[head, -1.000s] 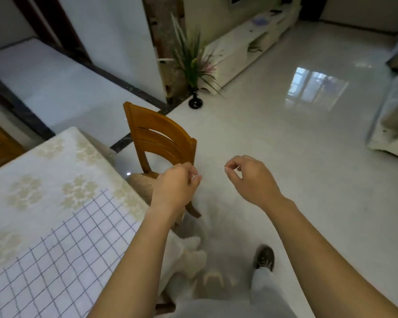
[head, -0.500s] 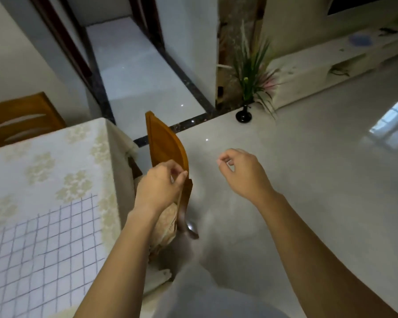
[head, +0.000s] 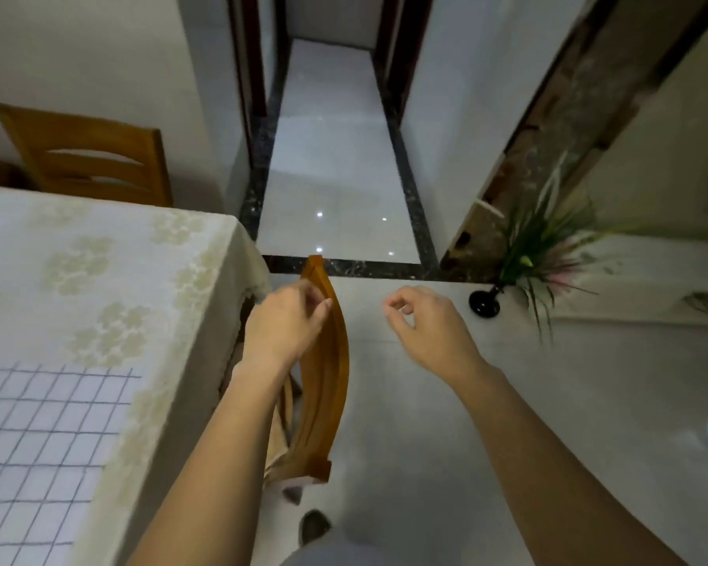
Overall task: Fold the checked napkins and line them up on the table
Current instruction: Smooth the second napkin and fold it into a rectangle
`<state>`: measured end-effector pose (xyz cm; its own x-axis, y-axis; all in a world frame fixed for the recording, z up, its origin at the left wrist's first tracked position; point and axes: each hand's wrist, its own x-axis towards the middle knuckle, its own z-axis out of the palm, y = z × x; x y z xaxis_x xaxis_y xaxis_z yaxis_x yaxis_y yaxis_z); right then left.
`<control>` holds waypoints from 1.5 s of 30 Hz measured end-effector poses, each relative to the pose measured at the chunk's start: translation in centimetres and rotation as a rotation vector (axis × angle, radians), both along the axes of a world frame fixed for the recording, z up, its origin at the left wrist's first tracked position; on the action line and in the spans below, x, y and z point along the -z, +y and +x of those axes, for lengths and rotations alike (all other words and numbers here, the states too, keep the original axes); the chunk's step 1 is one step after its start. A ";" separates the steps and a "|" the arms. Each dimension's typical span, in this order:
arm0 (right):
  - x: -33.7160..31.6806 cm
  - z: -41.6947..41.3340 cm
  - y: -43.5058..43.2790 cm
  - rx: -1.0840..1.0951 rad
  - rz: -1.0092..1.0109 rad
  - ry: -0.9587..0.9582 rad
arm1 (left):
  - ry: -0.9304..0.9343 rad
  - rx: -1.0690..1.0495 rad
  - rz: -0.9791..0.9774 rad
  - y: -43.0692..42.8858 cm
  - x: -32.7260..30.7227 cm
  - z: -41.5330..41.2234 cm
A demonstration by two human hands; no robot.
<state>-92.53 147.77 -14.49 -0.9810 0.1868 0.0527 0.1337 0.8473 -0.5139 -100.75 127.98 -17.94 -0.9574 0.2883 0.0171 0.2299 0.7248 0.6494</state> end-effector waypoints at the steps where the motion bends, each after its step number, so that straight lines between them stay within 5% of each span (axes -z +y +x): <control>1: -0.4 -1.7 0.1 -0.011 -0.001 0.018 | 0.008 -0.018 0.005 -0.1 -0.3 -0.9; 14: 3.3 -19.2 -10.6 -0.731 -0.110 -0.059 | -0.115 -0.688 -0.161 -11.5 2.5 -3.6; 23: 4.9 -28.7 -12.3 -1.243 -0.080 -0.058 | -0.149 -1.142 -0.208 -7.0 2.2 -4.3; 34: 3.8 -35.0 -13.7 -1.603 0.083 0.037 | -0.176 -1.486 -0.134 -1.4 3.4 -7.0; 45: 3.9 -41.5 -19.3 -1.608 0.092 -0.059 | -0.190 -1.524 -0.165 -6.8 2.4 -13.6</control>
